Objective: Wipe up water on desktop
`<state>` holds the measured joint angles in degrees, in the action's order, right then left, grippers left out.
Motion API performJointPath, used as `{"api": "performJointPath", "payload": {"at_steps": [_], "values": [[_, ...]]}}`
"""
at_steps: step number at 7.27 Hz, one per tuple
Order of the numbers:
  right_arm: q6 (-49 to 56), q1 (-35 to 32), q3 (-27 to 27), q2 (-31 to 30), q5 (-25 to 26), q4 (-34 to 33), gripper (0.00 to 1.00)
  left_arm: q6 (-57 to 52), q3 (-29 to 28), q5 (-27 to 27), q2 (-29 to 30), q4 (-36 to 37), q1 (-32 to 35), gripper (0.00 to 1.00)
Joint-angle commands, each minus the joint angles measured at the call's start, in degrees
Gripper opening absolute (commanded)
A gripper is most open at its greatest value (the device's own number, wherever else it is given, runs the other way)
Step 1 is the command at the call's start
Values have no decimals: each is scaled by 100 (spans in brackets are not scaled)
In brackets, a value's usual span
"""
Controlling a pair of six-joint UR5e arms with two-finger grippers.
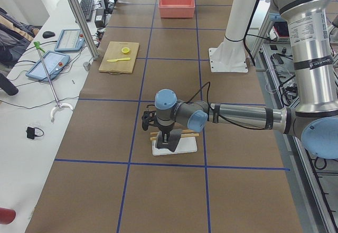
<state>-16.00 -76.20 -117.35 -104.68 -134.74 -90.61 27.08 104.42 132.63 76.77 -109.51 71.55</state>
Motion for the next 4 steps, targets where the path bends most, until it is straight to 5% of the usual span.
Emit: {"api": "performJointPath", "payload": {"at_steps": [1, 2, 4], "values": [[-8, 0, -7, 0, 0, 0, 100, -1, -88, 9, 83, 0, -44, 61], [0, 0, -7, 0, 0, 0, 100, -1, -132, 9, 118, 0, -44, 56], [0, 0, -7, 0, -9, 0, 100, 8, -71, 78, 145, -9, -44, 20]]}}
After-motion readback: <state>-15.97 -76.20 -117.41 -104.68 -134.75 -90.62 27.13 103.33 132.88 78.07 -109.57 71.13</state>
